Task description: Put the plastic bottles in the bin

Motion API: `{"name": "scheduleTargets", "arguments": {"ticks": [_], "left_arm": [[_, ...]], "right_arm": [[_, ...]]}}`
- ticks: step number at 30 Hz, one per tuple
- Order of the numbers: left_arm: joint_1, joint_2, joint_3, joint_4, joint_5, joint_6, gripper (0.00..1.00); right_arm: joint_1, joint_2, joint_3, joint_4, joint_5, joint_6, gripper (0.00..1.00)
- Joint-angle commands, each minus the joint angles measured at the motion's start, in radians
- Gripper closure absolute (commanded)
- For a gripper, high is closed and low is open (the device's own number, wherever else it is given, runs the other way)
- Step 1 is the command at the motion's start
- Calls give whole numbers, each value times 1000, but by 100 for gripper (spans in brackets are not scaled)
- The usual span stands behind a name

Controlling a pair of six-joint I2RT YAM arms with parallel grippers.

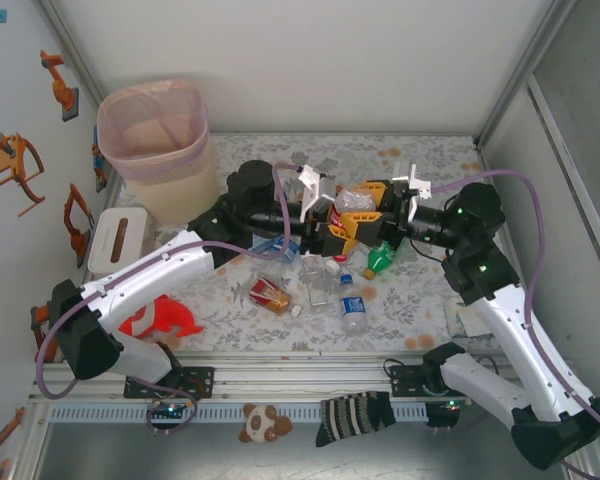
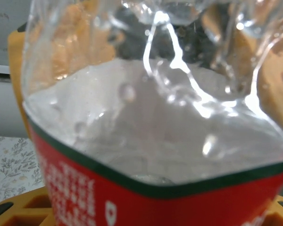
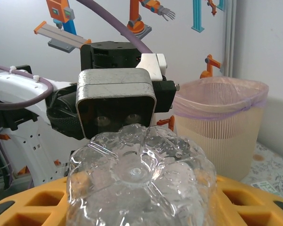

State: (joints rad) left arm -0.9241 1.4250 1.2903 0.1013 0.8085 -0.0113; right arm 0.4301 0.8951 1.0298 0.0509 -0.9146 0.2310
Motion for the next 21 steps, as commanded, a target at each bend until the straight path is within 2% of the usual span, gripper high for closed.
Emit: {"name": "scheduleTargets", "arguments": {"ticks": [1,4,7,12,21], "left_arm": [[-10,-18,27,-35,-2,19,52],[-4,-27,27,-51,-28,26,51],[8,-32,30,-71,-61,29,52],[39,-45,39,-123,-122,46,52],[149,-72,121,-296,-375,103,52]], "right_arm": [[12,-20,35,3,53,-33,44],[12,-39,33,-32,118,-57,25],[12,-59,25,-60,197,-77,17],[12,-102,4,-69,310,-93,14],[12,-137,-22,-92,423,-117,14]]}}
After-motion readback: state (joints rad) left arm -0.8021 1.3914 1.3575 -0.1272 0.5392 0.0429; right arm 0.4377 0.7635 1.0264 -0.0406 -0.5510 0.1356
